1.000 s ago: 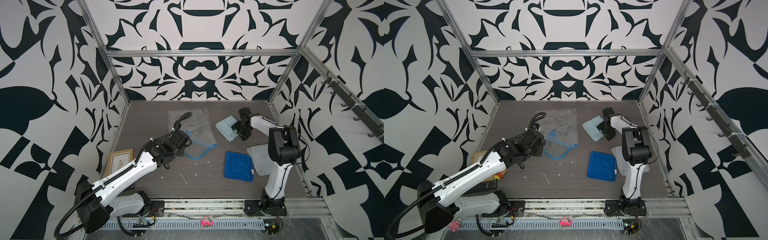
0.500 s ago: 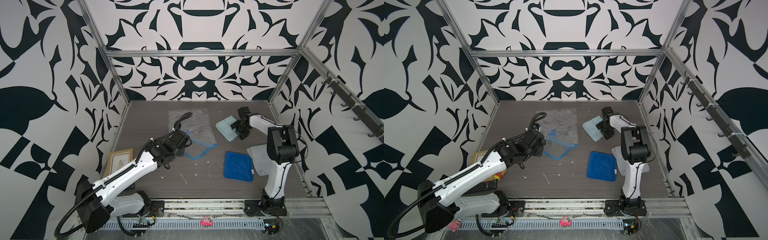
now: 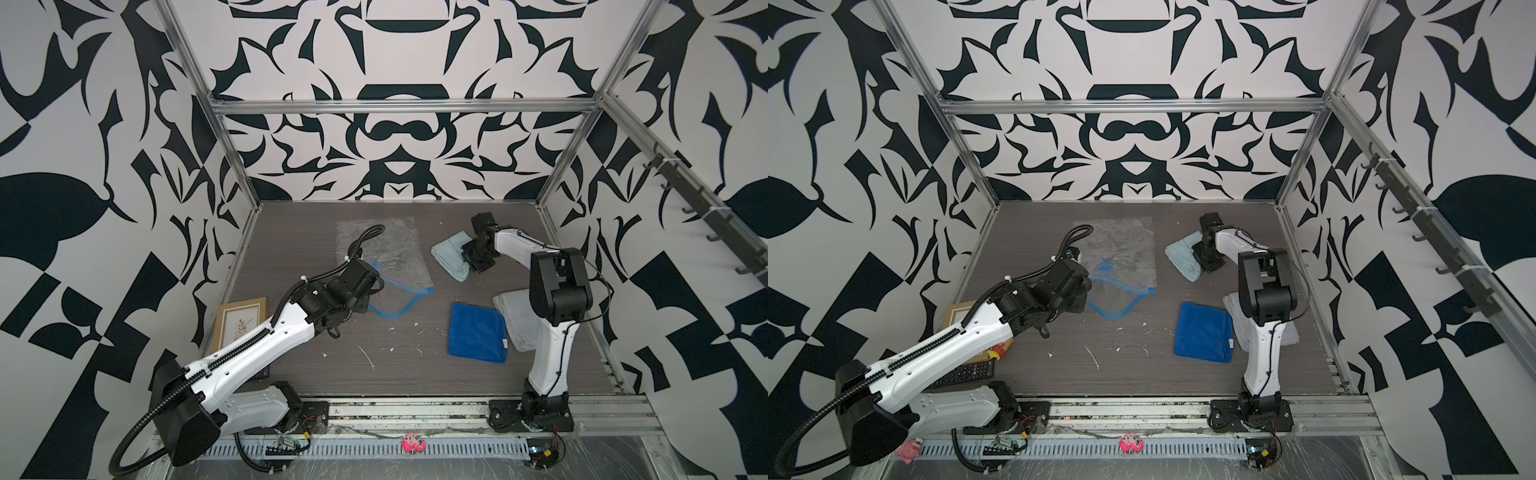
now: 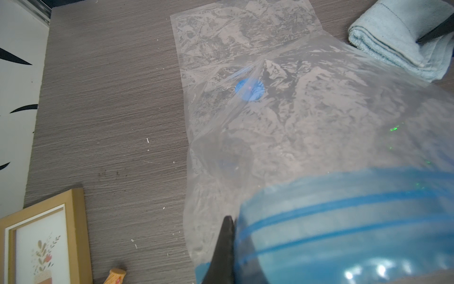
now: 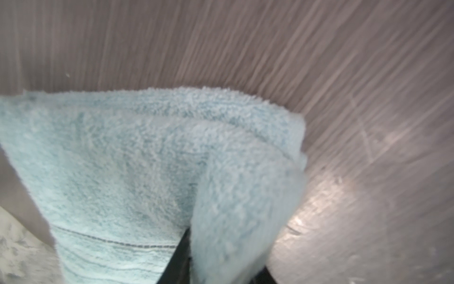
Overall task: Place the folded towel into the vacuum bag
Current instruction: Pick up the towel from the center of the board.
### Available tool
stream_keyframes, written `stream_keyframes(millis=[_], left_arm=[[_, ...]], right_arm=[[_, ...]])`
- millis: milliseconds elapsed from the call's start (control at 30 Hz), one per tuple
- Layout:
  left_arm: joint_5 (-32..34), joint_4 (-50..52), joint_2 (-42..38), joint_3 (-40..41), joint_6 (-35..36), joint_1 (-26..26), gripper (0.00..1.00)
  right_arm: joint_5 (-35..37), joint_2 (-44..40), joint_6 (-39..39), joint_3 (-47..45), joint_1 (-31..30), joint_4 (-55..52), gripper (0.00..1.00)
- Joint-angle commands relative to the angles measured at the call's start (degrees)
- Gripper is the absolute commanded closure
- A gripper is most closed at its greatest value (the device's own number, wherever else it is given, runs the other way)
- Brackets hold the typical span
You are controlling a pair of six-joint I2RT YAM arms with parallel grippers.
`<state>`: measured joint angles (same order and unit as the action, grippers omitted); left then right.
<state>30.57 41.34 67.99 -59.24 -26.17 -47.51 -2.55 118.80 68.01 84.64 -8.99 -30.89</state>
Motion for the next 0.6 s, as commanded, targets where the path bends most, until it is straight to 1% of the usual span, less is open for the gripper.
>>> stream_keyframes(millis=[0, 33, 100, 200, 333, 467, 567], left_arm=[[0.2, 0.0, 0.0, -0.9, -1.1, 0.3, 1.0], [0.1, 0.0, 0.1, -1.0, -1.1, 0.3, 1.0], [-0.1, 0.0, 0.2, -1.4, -1.1, 0.3, 1.0], [-1.0, 0.1, 0.6, -2.0, -0.9, 0.3, 1.0], [-2.0, 0.5, 1.3, -3.0, -0.7, 0.3, 1.0], [-2.3, 0.0, 2.1, -4.0, -0.8, 0.3, 1.0], [-2.1, 0.3, 3.2, -5.3, -2.0, 0.3, 1.0]], right_arm=[[0.1, 0.4, -1.0, -2.6, -0.3, -1.0, 0.84], [-0.3, 0.0, -2.0, -3.0, -0.4, -0.1, 0.9], [-0.5, -1.3, -4.6, -3.2, -0.3, 0.7, 1.0], [-1.3, -5.2, -9.8, -3.6, -0.4, 3.0, 1.0], [-3.4, -13.1, -17.3, -3.2, -0.3, 3.2, 1.0], [-6.3, -20.8, -21.2, -3.3, -0.1, 2.3, 1.0], [-8.3, -25.2, -23.7, -2.1, -0.1, -1.0, 1.0]])
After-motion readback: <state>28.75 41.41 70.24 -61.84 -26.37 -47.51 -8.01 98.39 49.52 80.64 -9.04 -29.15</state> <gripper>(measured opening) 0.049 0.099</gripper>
